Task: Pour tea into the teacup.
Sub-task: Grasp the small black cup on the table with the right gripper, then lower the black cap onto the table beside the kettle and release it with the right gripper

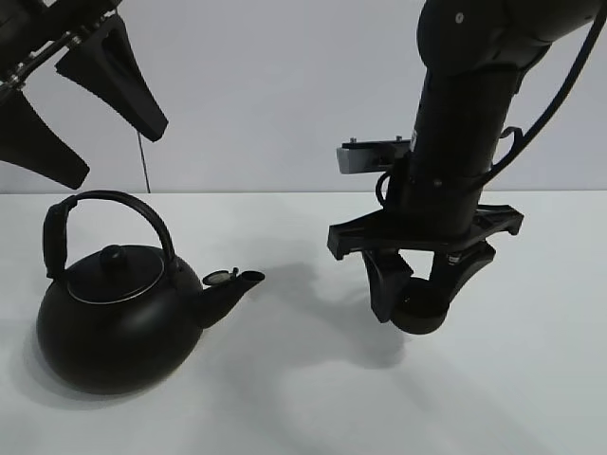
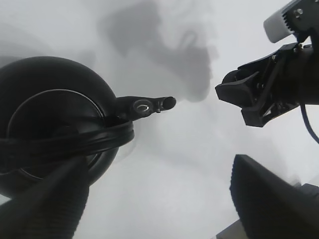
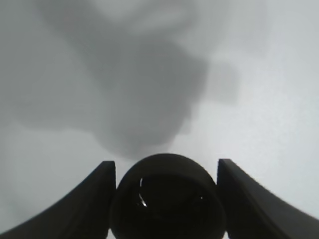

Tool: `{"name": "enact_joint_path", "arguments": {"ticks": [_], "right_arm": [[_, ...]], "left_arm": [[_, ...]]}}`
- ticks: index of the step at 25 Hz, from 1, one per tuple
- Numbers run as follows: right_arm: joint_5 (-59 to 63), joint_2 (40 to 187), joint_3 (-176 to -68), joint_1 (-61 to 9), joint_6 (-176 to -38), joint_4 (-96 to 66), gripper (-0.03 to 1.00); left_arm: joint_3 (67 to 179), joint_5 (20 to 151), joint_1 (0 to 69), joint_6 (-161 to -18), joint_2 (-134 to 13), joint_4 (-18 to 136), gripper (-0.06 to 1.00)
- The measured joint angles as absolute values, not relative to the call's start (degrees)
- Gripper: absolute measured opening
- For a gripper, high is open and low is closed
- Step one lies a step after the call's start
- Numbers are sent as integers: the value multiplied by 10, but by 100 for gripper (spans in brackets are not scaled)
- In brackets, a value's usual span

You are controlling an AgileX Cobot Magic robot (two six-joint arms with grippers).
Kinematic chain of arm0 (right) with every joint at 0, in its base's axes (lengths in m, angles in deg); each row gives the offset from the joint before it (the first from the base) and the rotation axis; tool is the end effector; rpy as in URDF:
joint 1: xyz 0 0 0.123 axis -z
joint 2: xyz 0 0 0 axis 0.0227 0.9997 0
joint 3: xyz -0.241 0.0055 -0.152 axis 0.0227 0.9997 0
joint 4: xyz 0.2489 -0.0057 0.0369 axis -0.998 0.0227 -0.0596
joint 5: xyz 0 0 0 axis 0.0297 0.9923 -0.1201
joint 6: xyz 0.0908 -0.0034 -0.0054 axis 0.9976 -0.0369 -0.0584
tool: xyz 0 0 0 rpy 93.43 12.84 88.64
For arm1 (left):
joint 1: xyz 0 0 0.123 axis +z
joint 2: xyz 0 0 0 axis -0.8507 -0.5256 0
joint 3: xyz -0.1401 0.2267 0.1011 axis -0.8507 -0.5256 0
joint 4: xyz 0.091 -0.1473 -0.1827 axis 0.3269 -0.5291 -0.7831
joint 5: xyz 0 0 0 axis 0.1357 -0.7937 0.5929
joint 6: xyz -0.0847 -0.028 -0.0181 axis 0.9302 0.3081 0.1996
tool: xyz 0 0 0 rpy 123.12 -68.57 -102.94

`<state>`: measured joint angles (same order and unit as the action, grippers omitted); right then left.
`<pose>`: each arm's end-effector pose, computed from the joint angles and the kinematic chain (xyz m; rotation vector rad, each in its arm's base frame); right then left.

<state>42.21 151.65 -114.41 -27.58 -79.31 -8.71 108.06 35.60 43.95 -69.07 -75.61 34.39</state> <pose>0.3324 0.1665 0.1597 -0.5372 2.9786 0.0872 0.2872 -0.1201 0.2728 0.2266 2.7244 -0.8352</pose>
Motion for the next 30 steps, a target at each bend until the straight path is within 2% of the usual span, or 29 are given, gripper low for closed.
{"name": "enact_joint_path", "arguments": {"ticks": [8, 15, 20, 30], "right_arm": [[432, 1516, -1196, -278, -757, -124, 40], [413, 1525, -1200, -322, -708, -116, 40], [408, 1550, -1205, -325, -674, -113, 40], [444, 1618, -1314, -325, -662, -118, 40]], "left_arm": [[1081, 356, 439, -691, -756, 344, 57], [1081, 356, 439, -691, -756, 344, 57], [1081, 356, 439, -691, -756, 344, 57], [1081, 356, 439, -691, -756, 344, 57]]}}
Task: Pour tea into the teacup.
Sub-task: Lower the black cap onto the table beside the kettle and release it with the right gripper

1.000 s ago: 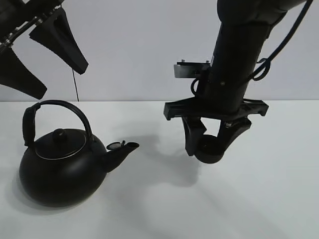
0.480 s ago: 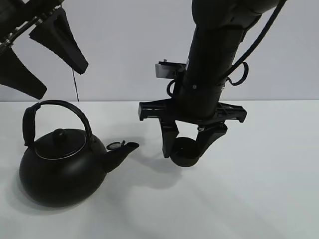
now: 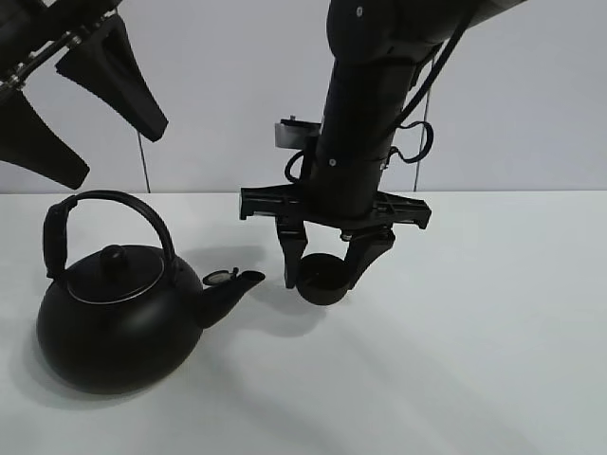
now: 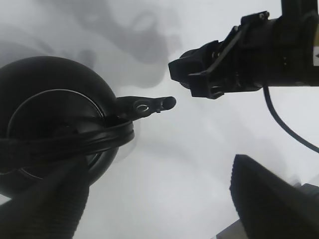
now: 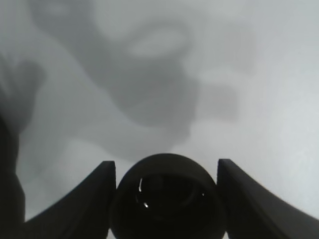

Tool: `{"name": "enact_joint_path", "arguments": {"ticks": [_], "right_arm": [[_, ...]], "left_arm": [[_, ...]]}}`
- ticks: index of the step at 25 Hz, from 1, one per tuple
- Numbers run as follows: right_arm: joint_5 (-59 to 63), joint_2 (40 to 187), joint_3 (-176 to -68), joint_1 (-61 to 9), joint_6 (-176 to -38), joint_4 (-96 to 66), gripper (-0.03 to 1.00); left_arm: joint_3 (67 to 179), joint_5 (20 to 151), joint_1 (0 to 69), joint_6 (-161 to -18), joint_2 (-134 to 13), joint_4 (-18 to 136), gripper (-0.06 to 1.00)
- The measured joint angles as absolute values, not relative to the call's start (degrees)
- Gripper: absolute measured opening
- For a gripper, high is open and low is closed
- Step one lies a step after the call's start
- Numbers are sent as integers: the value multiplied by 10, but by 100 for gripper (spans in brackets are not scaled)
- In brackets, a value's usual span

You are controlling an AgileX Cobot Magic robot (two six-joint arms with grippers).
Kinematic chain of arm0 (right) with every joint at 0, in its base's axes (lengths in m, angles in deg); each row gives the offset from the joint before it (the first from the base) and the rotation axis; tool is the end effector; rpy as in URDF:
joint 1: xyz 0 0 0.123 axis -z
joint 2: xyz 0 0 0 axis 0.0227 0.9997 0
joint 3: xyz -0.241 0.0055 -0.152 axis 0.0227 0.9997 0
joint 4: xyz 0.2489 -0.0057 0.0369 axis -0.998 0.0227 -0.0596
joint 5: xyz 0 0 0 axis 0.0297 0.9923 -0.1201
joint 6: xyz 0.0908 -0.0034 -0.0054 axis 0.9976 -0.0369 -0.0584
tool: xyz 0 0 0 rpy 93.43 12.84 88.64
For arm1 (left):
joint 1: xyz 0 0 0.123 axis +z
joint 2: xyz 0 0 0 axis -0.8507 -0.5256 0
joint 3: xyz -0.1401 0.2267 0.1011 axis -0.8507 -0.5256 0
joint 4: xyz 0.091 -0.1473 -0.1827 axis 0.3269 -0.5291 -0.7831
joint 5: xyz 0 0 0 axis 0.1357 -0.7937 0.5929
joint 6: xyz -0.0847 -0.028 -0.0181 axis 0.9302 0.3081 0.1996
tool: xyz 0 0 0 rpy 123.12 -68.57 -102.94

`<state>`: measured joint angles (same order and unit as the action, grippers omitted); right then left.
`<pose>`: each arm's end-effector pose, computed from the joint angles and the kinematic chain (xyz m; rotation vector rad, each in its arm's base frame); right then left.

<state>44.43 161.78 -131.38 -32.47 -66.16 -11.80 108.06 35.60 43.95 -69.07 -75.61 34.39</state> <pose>0.3678 0.2295 0.1597 -0.2752 2.9634 0.2251 0.2872 -0.1201 0.2728 0.2266 2.7244 -0.8352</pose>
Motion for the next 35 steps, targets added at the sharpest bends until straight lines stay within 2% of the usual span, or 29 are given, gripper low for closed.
{"name": "enact_joint_path", "arguments": {"ticks": [35], "right_arm": [[477, 1684, -1362, -325, -661, -123, 40]], "left_arm": [[1081, 356, 439, -691, -756, 344, 57]]}}
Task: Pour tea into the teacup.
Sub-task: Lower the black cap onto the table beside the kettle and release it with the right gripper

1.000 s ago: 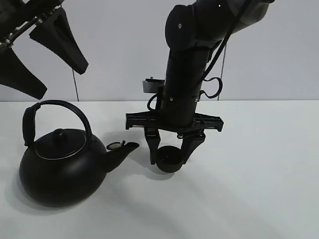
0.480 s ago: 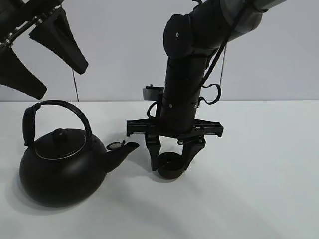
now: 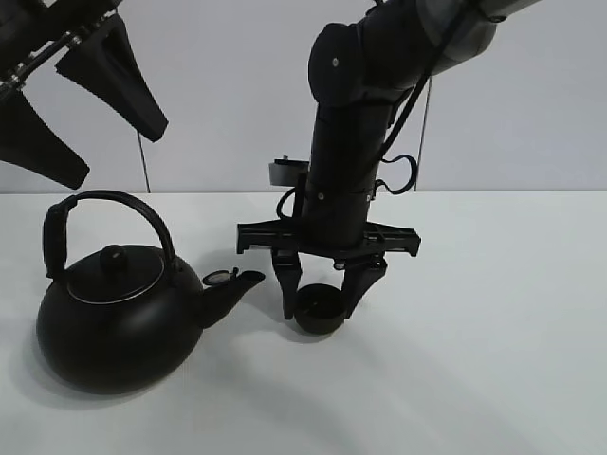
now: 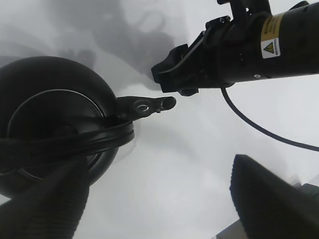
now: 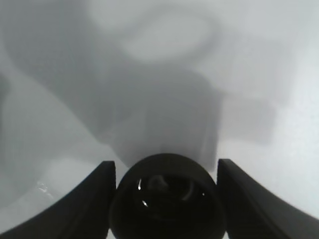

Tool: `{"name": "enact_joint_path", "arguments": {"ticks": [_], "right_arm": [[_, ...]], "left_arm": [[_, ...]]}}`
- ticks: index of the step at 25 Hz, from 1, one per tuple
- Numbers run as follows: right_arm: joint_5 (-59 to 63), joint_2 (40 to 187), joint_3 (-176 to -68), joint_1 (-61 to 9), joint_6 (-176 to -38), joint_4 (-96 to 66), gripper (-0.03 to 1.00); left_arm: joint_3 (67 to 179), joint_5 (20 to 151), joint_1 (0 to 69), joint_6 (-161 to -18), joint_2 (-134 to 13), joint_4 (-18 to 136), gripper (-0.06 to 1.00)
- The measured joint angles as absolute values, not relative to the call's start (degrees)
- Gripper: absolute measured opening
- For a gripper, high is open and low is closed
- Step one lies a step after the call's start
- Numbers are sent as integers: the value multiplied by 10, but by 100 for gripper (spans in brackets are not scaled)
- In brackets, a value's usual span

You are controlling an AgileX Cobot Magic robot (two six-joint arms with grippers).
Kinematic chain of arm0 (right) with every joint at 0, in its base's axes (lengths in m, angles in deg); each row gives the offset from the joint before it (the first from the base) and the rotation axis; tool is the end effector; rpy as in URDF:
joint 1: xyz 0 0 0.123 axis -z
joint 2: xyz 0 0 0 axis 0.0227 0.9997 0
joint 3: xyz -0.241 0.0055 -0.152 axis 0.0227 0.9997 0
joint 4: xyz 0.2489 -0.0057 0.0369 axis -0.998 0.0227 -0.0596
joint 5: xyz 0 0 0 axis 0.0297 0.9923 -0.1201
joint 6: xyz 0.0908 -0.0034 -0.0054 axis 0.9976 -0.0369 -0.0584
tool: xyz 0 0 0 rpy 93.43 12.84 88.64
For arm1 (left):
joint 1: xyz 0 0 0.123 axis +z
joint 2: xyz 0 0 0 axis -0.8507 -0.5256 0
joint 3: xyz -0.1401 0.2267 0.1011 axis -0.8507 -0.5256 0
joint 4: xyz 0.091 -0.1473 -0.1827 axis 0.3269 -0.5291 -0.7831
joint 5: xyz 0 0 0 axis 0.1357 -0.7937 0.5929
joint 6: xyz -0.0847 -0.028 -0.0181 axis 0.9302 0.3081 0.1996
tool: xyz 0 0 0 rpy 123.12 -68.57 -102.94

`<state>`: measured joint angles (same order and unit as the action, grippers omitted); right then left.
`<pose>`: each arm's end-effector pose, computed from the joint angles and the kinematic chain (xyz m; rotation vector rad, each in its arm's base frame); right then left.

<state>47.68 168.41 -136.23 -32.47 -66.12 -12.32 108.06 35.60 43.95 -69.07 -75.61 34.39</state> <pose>0.3787 0.2372 0.1289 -0.2764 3.0496 0.1866 0.2872 -0.1201 0.2728 0.2266 2.7244 -0.8352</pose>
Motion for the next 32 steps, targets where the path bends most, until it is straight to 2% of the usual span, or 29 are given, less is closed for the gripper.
{"name": "enact_joint_path", "arguments": {"ticks": [7, 32], "right_arm": [[495, 1685, -1404, -325, -661, -123, 40], [512, 1709, -1404, -325, -661, -116, 40]], "left_arm": [[1081, 356, 439, -691, -756, 344, 57], [1081, 356, 439, -691, -756, 344, 57]]}}
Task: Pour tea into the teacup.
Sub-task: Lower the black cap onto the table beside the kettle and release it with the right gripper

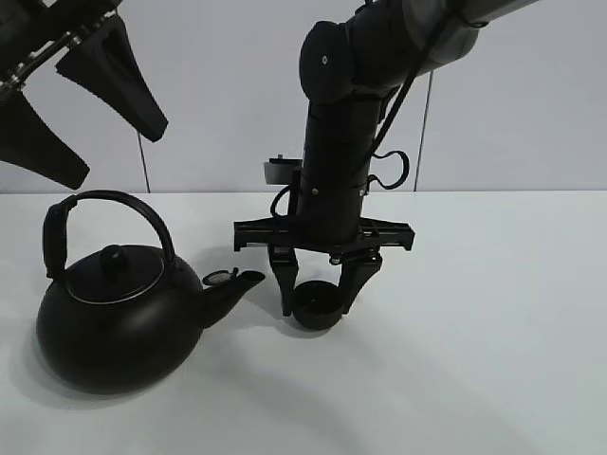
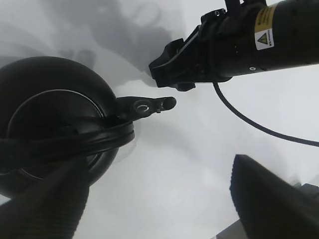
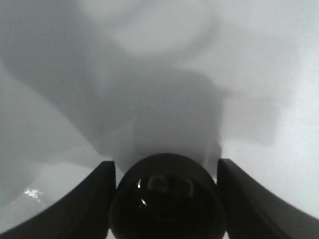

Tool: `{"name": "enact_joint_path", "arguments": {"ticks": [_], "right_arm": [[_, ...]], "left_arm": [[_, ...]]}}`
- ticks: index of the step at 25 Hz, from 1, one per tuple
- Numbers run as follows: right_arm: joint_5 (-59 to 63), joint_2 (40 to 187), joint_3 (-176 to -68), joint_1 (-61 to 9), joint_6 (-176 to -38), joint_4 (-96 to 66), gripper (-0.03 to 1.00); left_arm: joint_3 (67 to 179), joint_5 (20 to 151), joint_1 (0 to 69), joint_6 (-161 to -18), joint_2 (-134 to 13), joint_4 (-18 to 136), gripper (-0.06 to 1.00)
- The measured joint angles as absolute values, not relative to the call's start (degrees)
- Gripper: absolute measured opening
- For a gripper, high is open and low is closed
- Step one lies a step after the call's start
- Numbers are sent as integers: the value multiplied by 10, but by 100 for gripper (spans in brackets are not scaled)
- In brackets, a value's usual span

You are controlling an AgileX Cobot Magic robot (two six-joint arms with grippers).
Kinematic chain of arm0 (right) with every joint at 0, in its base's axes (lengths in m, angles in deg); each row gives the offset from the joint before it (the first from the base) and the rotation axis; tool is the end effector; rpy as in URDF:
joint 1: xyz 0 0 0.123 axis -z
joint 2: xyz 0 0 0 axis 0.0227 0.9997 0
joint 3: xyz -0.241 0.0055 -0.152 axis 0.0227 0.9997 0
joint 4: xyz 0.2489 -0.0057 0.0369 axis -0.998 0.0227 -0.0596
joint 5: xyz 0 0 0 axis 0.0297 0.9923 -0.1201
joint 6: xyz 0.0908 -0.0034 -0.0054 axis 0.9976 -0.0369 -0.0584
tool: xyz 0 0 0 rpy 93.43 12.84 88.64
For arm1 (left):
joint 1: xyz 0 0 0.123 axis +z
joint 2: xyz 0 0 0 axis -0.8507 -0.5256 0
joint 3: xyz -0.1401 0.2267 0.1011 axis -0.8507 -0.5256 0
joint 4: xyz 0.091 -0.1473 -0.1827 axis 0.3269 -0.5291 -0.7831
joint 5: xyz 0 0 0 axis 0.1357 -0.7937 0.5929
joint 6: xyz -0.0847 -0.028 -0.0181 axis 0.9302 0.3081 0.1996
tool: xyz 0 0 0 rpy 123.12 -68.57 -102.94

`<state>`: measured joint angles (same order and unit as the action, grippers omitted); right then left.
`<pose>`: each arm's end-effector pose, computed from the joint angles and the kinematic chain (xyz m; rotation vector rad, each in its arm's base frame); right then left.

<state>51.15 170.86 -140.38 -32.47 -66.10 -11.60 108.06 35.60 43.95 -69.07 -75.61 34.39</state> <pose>0.3861 0.2409 0.1264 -0.2935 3.0743 0.1560 0.2872 -0.1201 0.2728 0.2266 2.7244 -0.8352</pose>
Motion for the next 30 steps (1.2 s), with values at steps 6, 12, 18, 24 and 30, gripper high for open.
{"name": "enact_joint_path", "arguments": {"ticks": [6, 12, 18, 24, 30], "right_arm": [[513, 1709, -1404, -325, -661, -114, 41], [519, 1709, -1404, -325, -661, -114, 43], [520, 1709, -1404, -325, -661, -114, 53], [520, 1709, -1404, -325, -661, -114, 55], [520, 1696, -1404, -325, -661, -112, 55]], "left_arm": [[1081, 356, 439, -691, -756, 344, 57], [1081, 356, 439, -691, -756, 344, 57], [1081, 356, 439, -691, -756, 344, 57], [1081, 356, 439, -691, -756, 344, 57], [1081, 356, 439, -691, -756, 344, 57]]}}
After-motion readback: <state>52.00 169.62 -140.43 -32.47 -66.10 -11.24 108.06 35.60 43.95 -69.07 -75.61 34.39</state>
